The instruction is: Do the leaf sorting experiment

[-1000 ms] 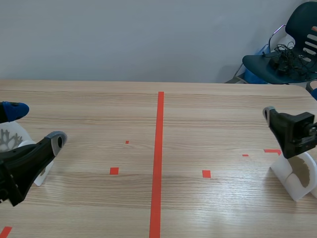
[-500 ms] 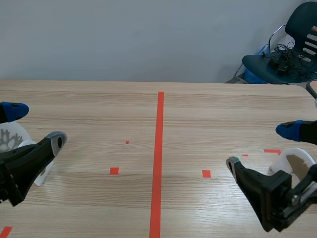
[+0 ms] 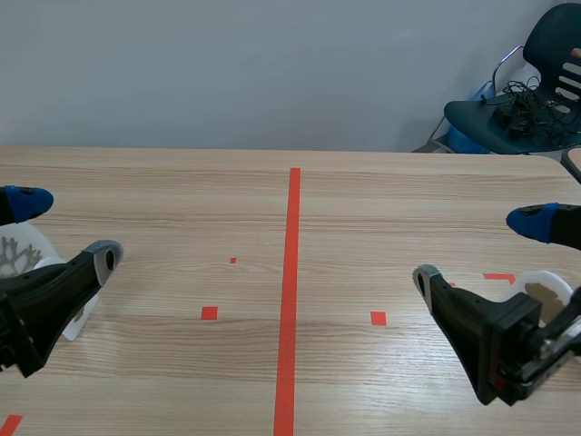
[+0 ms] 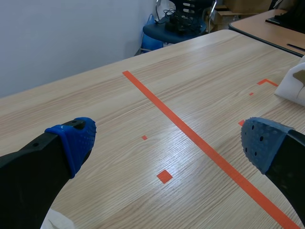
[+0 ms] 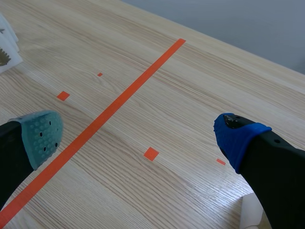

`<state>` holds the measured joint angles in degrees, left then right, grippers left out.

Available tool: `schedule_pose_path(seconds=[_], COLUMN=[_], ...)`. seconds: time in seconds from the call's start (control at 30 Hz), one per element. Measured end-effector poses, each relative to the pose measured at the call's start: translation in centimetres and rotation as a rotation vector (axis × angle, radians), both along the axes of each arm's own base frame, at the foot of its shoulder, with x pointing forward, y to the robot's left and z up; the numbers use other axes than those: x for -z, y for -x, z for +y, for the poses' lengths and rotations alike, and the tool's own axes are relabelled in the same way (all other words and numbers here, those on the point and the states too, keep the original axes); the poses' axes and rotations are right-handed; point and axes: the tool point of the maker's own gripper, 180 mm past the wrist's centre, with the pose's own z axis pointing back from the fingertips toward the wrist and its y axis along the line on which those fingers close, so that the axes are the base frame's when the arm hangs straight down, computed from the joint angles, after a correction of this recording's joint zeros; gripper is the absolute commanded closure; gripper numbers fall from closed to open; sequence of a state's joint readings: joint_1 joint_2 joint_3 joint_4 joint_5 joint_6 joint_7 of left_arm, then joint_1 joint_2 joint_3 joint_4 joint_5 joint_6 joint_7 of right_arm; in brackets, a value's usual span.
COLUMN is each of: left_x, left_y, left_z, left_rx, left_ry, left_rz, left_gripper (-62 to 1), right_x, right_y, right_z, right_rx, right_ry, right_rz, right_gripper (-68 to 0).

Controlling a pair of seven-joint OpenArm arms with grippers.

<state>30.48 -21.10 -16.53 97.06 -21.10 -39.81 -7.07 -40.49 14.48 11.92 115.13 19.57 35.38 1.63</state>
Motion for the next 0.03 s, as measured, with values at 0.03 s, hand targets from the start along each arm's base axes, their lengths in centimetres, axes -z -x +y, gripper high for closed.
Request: schedule_pose_path(seconds=[0.03], left_x=[0.0], left_y=[0.0], left_z=[0.0], left_rx=[0.0], left_ry=[0.0], left_rz=[0.0], left_gripper=[-62.3], right_x=[0.0], right_y=[0.0], right_z=[0.0], right_rx=[0.0], right_ry=[0.0], right_rz=[0.0], right_gripper=[-67.9])
